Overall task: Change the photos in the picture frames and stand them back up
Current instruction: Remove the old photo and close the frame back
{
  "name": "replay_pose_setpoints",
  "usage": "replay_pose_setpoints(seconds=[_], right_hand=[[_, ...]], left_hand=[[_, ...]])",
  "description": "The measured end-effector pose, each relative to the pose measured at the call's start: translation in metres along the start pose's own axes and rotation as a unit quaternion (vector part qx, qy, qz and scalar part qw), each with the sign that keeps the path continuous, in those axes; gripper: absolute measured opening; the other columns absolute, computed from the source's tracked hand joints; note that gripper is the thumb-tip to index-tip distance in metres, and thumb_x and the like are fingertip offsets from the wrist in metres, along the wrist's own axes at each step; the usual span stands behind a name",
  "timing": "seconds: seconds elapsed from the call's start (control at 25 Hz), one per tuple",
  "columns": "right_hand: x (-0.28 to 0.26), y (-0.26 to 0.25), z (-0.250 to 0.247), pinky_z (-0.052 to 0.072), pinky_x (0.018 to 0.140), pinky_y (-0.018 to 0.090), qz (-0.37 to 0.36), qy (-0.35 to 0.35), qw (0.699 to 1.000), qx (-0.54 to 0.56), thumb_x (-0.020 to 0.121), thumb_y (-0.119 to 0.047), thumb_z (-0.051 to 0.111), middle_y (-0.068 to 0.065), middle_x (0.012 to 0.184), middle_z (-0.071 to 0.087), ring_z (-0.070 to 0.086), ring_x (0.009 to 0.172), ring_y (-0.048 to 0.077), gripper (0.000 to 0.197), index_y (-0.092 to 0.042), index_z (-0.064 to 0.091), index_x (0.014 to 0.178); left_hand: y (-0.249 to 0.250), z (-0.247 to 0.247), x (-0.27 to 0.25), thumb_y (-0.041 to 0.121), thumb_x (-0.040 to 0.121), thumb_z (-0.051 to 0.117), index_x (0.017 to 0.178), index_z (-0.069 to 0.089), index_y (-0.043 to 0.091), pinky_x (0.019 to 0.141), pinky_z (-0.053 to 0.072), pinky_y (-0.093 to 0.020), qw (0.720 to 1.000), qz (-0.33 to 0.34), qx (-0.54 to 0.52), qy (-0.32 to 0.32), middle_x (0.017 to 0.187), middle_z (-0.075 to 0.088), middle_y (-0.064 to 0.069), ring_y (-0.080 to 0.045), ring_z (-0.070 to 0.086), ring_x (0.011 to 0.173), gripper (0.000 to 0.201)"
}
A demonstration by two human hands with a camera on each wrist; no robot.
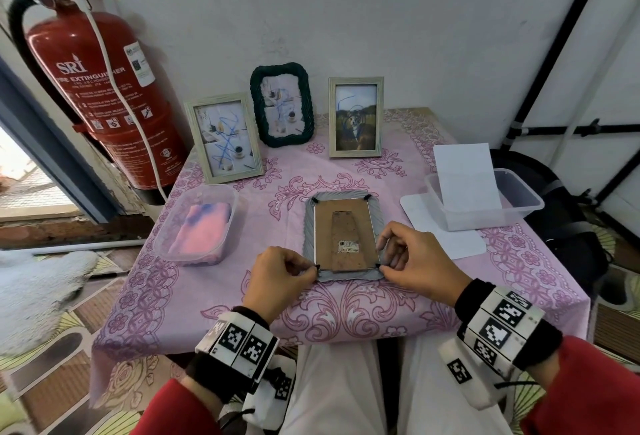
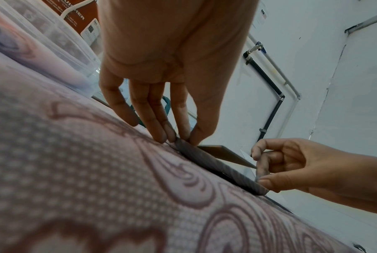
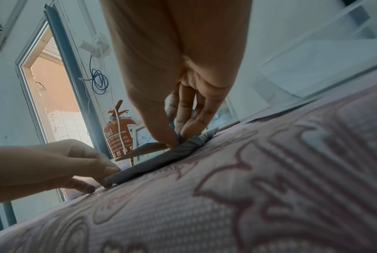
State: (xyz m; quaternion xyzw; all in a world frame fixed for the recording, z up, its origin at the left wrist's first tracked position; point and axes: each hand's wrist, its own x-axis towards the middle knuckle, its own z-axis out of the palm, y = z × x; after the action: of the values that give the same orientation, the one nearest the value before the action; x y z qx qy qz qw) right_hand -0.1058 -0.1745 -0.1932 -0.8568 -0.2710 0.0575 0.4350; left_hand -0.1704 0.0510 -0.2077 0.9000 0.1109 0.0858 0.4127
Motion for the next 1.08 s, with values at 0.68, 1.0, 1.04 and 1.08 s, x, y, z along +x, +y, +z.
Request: replay_pose_setpoints(seconds=[0.68, 1.0, 1.04, 1.08], right_hand=[[0.02, -0.014, 0.001, 0.035, 0.071, 0.002, -0.007, -0.033, 0.999, -0.039, 0.089, -0.015, 0.06, -0.005, 0.093, 0.053, 0.049, 0.086, 0.007, 0.018, -0.021, 0.071, 0.103], [0.034, -0.029, 0.004, 0.034, 0.09, 0.018, -0.017, 0.035, 0.998, -0.05, 0.087, -0.009, 0.06, 0.002, 0.111, 0.049, 0.043, 0.112, 0.016, 0.025, -0.02, 0.067, 0.108], [0.038, -0.034, 0.002, 0.035, 0.096, 0.021, -0.025, 0.051, 0.998, -0.04, 0.086, -0.008, 0.06, 0.002, 0.113, 0.047, 0.043, 0.115, 0.016, 0.028, -0.021, 0.066, 0.111], [0.041, -0.04, 0.0, 0.035, 0.1, 0.023, -0.034, 0.067, 0.997, -0.032, 0.087, -0.009, 0.06, 0.002, 0.116, 0.045, 0.042, 0.118, 0.015, 0.03, -0.022, 0.065, 0.113]], left_hand=[[-0.001, 0.004, 0.015, 0.007, 0.086, 0.062, 0.107, 0.06, 0.001, 0.068, 0.055, -0.033, 0.975, -0.11, -0.191, -0.01, 0.091, 0.067, -0.017, -0.023, 0.062, 0.07, 0.022], [0.022, -0.001, 0.007, -0.002, 0.084, 0.062, 0.109, 0.055, 0.005, 0.055, 0.057, -0.025, 0.915, -0.054, -0.4, -0.021, 0.08, 0.069, -0.015, -0.016, 0.067, 0.061, 0.027], [0.026, -0.002, 0.008, -0.003, 0.083, 0.063, 0.108, 0.056, 0.007, 0.056, 0.057, -0.024, 0.91, -0.038, -0.412, -0.018, 0.081, 0.069, -0.015, -0.016, 0.068, 0.063, 0.027], [0.031, -0.002, 0.008, -0.003, 0.083, 0.063, 0.107, 0.056, 0.008, 0.058, 0.057, -0.025, 0.908, -0.022, -0.418, -0.015, 0.082, 0.07, -0.015, -0.017, 0.069, 0.065, 0.028]])
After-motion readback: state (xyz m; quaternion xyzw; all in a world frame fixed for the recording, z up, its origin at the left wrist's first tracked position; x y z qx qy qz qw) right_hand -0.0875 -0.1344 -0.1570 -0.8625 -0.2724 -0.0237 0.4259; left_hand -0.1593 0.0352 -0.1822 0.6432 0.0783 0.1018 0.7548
